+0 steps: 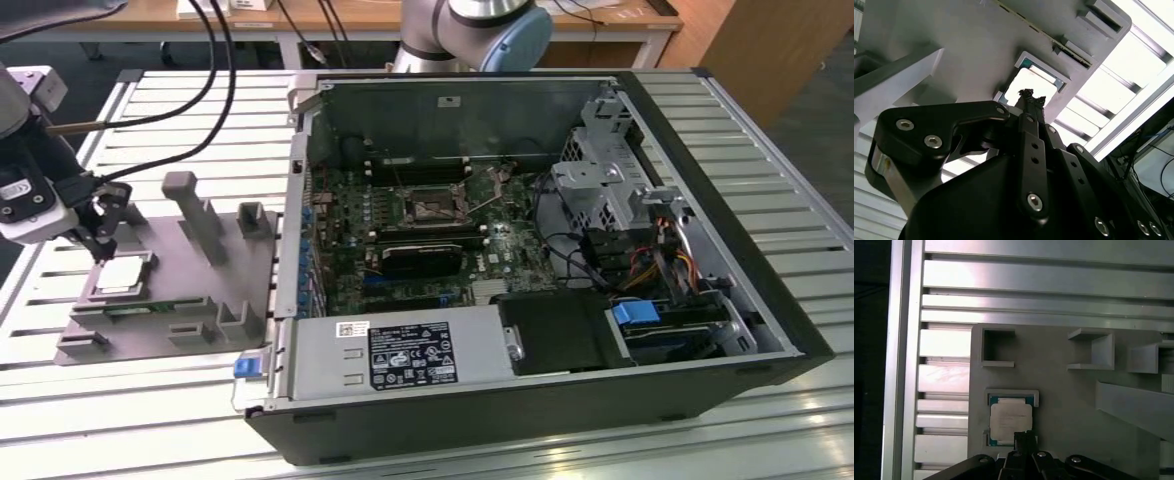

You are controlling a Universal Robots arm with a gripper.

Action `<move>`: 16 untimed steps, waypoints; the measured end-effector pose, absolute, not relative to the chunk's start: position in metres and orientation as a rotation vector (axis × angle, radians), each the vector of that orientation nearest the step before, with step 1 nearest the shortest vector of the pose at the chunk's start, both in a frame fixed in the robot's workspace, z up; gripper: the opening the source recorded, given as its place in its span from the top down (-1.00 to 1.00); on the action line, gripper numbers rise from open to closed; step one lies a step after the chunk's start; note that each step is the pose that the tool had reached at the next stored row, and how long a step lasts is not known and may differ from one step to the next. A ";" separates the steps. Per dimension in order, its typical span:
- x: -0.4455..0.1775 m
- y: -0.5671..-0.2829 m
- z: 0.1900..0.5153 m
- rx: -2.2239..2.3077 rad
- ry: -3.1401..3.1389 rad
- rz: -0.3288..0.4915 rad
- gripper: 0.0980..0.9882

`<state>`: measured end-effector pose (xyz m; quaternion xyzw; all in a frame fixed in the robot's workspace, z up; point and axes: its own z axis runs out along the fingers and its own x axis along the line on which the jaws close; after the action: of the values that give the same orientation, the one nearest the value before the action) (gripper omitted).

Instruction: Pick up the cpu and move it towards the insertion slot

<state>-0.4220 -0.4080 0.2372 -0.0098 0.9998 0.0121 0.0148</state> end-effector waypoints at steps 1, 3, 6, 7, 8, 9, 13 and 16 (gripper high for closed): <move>-0.422 -0.408 0.235 -0.031 3.111 0.038 0.99; -0.423 -0.408 0.232 -0.030 3.111 0.038 0.99; -0.425 -0.408 0.226 -0.031 3.109 0.037 0.99; -0.426 -0.408 0.224 -0.030 3.108 0.037 0.99; -0.426 -0.408 0.223 -0.031 3.108 0.037 0.99; -0.427 -0.408 0.221 -0.031 3.107 0.037 0.99; -0.429 -0.408 0.213 -0.031 3.105 0.037 0.99; -0.430 -0.408 0.208 -0.031 3.103 0.037 0.99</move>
<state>-0.4304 -0.4080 0.2081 -0.0099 0.9997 0.0120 0.0191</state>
